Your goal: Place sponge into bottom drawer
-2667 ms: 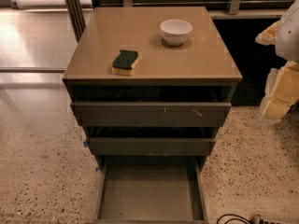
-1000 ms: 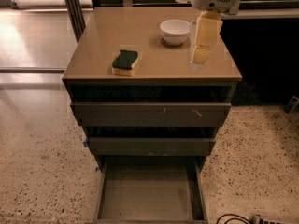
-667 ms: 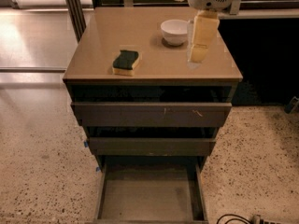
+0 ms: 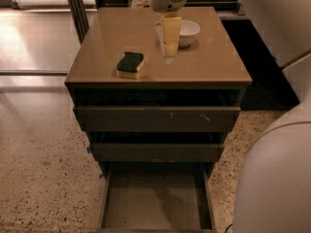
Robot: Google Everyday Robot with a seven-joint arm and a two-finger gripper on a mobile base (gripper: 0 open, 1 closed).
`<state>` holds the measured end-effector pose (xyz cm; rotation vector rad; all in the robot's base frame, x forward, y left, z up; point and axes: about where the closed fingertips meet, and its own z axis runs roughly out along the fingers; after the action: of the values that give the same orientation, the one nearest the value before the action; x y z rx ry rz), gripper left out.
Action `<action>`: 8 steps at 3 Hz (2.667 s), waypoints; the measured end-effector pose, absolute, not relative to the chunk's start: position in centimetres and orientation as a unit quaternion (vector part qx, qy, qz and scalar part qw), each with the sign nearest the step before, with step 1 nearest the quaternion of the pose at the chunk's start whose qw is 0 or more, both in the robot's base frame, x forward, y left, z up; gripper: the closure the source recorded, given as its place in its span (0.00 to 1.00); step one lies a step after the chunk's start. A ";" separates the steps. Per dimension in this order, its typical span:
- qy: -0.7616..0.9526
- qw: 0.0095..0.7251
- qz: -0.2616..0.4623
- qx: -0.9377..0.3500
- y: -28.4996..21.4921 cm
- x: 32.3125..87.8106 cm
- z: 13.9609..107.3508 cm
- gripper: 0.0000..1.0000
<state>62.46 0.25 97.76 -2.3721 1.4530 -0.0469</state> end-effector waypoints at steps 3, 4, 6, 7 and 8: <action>0.428 0.177 -0.017 -0.886 6.5 68.2 93.7 0.00; 0.410 0.152 -0.021 -0.899 7.0 70.1 91.3 0.00; 0.458 0.139 -0.002 -0.878 3.5 71.1 86.7 0.00; 0.457 0.144 -0.005 -0.877 3.8 71.5 86.5 0.00; 0.435 0.144 0.007 -0.889 5.6 72.4 85.3 0.00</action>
Offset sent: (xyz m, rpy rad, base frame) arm 0.0135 0.0319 -0.0089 -0.0030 -0.0002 0.1068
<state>72.40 5.56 85.26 -2.5612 1.2546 0.0205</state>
